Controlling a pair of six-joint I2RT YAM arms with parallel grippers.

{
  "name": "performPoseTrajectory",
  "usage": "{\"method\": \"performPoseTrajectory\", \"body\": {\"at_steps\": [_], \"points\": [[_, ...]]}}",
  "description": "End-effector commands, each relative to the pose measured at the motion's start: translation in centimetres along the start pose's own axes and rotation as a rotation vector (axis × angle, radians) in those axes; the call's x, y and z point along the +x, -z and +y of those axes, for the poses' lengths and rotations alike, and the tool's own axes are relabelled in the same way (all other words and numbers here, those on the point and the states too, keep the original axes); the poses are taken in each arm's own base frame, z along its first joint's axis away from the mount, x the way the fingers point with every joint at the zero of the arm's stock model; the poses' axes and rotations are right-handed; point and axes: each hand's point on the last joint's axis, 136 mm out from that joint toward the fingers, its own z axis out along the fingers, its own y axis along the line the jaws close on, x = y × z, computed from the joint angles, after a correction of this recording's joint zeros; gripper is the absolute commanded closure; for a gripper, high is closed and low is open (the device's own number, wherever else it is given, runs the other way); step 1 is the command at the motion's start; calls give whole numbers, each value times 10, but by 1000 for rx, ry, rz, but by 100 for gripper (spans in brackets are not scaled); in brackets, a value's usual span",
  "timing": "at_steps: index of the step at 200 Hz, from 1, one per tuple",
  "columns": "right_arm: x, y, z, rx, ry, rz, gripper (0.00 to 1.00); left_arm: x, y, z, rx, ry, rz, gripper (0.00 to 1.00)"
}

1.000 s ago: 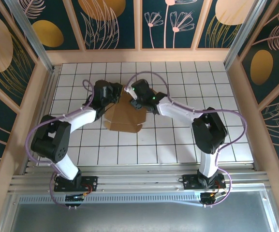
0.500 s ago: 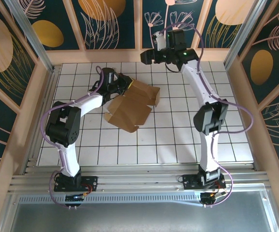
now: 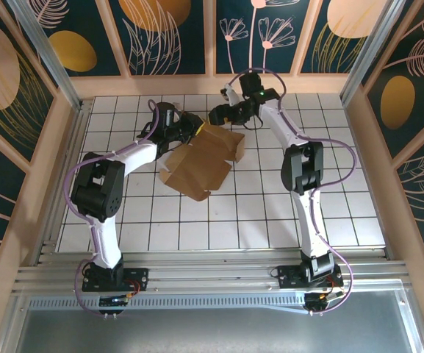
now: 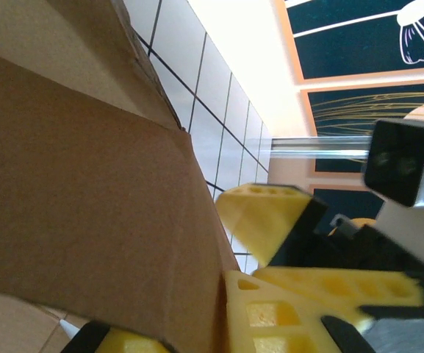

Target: Fold the paper box

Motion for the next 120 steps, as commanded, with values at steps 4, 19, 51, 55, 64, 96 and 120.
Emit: {"method": "performPoseTrajectory", "body": {"at_steps": [4, 19, 51, 55, 64, 96, 120], "points": [[5, 4, 13, -51, 21, 8, 26, 3, -7, 29, -73, 37, 33, 87], [10, -1, 9, -56, 10, 21, 28, 2, -7, 27, -71, 36, 29, 85], [5, 2, 1, -20, -1, -4, 31, -1, -5, 24, -69, 30, 22, 77], [4, 3, 0, -16, 0, -8, 32, -1, -4, 23, -70, 24, 17, 75], [2, 5, -2, -11, -5, -14, 34, -6, 2, 20, -78, 5, -6, 70], [0, 9, -7, -4, -19, -24, 35, -36, 43, -3, -177, -174, -183, 55], [-1, 9, -6, -11, -17, -26, 34, -59, 82, -24, -273, -399, -325, 45]]}}
